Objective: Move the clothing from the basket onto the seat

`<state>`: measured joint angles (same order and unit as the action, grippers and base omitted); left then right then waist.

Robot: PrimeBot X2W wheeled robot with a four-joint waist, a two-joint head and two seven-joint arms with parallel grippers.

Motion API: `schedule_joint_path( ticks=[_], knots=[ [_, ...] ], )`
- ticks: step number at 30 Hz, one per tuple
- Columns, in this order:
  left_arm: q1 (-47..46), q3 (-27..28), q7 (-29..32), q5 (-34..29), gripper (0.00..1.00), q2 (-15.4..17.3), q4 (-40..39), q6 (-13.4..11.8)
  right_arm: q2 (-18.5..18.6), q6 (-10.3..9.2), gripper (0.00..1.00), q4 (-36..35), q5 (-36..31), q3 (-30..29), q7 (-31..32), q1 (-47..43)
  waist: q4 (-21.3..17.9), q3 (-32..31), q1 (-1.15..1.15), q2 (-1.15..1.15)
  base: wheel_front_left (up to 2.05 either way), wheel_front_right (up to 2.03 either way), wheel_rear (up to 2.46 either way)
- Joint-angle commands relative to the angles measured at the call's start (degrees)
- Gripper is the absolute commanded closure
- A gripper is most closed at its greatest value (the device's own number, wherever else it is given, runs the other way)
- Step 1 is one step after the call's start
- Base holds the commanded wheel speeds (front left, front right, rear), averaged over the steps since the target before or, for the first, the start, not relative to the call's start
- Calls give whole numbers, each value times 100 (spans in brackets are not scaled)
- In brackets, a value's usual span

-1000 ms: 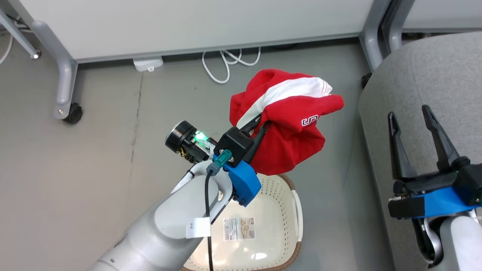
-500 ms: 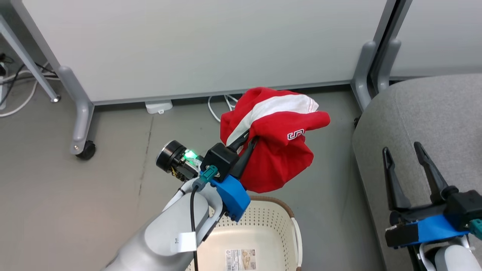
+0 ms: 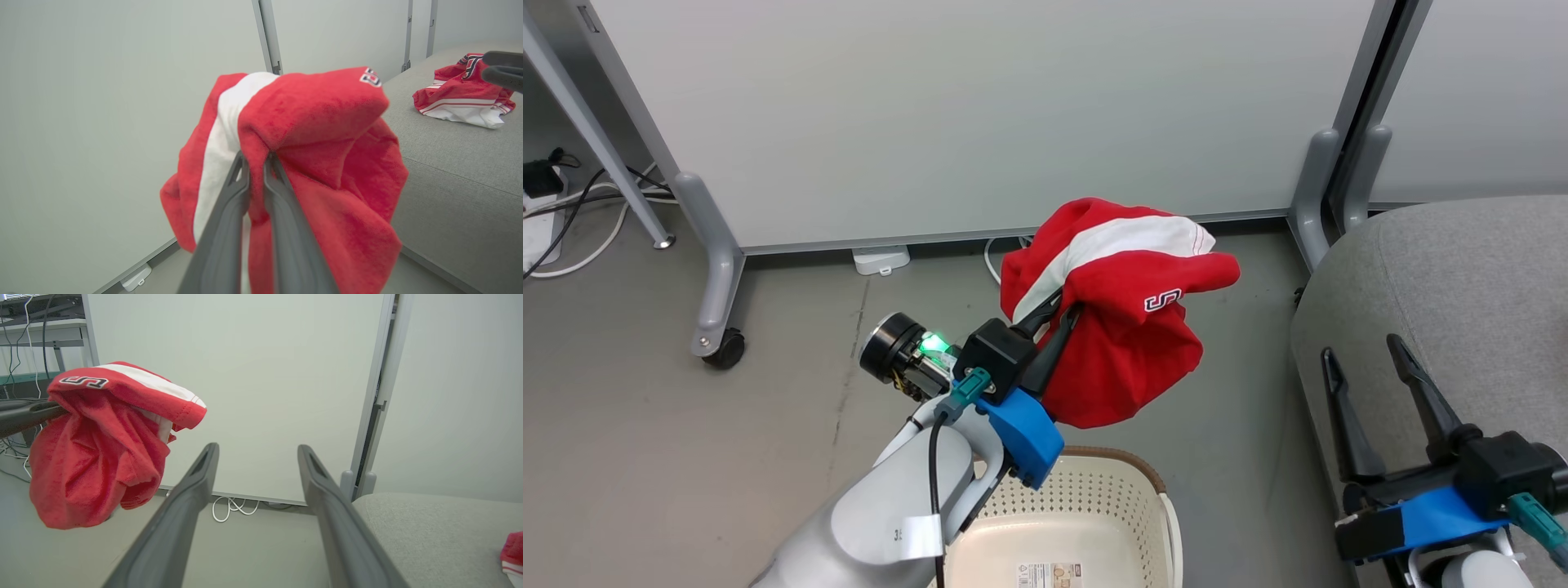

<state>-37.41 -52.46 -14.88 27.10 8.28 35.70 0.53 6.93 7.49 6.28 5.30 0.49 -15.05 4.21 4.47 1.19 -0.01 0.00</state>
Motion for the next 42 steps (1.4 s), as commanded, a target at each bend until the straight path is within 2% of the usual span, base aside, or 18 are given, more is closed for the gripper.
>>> schedule_joint_path(
  ticks=[1,18,27,38,39,40,41,42],
  knots=[
    [14,6,-5,11,100,22,-36,-16,39,1,0,13,26,56,-19,31,1,8,1,0,0,0,0],
    [-146,-80,21,51,100,-11,-176,-54,442,1,0,334,117,1386,-19,814,61,144,1,0,0,0,0],
    [-265,-137,12,14,100,-82,-181,-21,627,1,0,987,183,2019,-19,1425,134,257,1,0,0,0,0],
    [-398,-282,-9,-48,100,-218,-192,28,578,1,0,1798,292,2550,-19,2212,244,402,1,0,0,0,0],
    [-393,-290,-12,-50,100,-228,-187,27,558,1,16,1870,333,2584,-19,2233,250,400,1,0,0,0,0],
    [-393,-295,-13,-50,100,-235,-181,29,548,1,72,1916,365,2601,-19,2265,254,399,1,0,0,0,0],
    [-389,-296,-14,-48,100,-240,-175,30,544,1,98,1956,392,2612,-19,2296,257,396,1,0,0,0,0],
    [-386,-300,-15,-45,100,-242,-166,35,529,1,100,1988,420,2625,-19,2308,256,393,1,0,0,0,0]
  ],
)
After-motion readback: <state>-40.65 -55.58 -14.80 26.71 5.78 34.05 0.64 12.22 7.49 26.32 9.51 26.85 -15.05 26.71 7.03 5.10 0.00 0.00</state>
